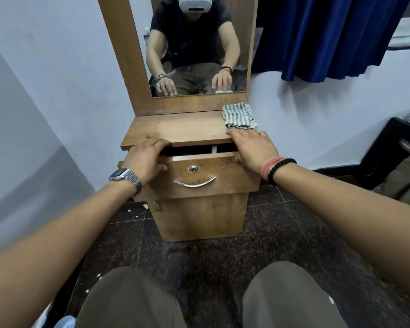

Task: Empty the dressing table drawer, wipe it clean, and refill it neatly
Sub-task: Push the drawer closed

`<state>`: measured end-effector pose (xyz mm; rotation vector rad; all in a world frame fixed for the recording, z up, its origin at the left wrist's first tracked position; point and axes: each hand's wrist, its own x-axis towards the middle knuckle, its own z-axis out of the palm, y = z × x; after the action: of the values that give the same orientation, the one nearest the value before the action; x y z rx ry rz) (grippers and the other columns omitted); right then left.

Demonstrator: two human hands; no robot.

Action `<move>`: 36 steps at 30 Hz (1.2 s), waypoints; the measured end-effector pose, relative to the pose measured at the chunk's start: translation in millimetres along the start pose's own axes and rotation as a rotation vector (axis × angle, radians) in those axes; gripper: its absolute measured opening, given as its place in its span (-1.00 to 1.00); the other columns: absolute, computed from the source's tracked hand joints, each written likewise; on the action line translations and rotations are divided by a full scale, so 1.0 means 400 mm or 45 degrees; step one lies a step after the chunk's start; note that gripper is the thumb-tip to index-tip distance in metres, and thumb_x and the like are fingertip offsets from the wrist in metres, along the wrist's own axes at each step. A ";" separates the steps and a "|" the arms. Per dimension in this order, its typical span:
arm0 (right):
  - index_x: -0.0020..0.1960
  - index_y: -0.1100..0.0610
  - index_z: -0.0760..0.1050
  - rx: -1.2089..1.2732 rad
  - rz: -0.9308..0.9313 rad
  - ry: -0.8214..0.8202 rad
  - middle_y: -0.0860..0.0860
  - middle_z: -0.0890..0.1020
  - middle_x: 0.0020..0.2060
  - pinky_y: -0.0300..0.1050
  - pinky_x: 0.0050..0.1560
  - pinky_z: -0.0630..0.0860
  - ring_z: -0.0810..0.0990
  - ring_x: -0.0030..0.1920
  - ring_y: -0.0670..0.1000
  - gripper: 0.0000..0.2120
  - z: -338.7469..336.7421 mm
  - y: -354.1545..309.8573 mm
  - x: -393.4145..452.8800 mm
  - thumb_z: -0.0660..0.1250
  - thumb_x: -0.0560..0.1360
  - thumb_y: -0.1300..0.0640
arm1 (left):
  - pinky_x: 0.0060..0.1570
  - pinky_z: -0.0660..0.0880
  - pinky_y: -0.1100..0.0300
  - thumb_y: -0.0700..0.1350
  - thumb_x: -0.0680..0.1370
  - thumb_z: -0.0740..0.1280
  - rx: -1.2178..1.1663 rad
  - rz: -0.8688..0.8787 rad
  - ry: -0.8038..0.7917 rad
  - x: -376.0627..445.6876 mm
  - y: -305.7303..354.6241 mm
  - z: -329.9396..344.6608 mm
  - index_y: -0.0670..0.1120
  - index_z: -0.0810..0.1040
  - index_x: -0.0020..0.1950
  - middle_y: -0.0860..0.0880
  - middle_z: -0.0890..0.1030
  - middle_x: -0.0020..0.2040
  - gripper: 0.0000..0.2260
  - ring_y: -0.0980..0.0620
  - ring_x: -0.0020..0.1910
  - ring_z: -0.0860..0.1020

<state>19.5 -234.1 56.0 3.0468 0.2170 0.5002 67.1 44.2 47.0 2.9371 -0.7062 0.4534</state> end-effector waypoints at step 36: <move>0.36 0.06 0.30 0.017 -0.048 -0.076 0.04 0.50 0.27 0.03 0.20 0.41 0.47 0.22 0.10 -0.51 -0.071 0.003 -0.002 0.26 0.44 0.19 | 0.11 0.40 0.03 -0.05 0.46 0.27 0.236 -0.071 -0.148 0.072 0.030 -0.089 0.01 0.41 0.25 -0.05 0.50 0.23 -0.65 -0.11 0.19 0.44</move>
<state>9.8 -234.6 82.8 3.0589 0.2764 0.4064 76.6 26.4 90.0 3.1705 -0.6233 0.3644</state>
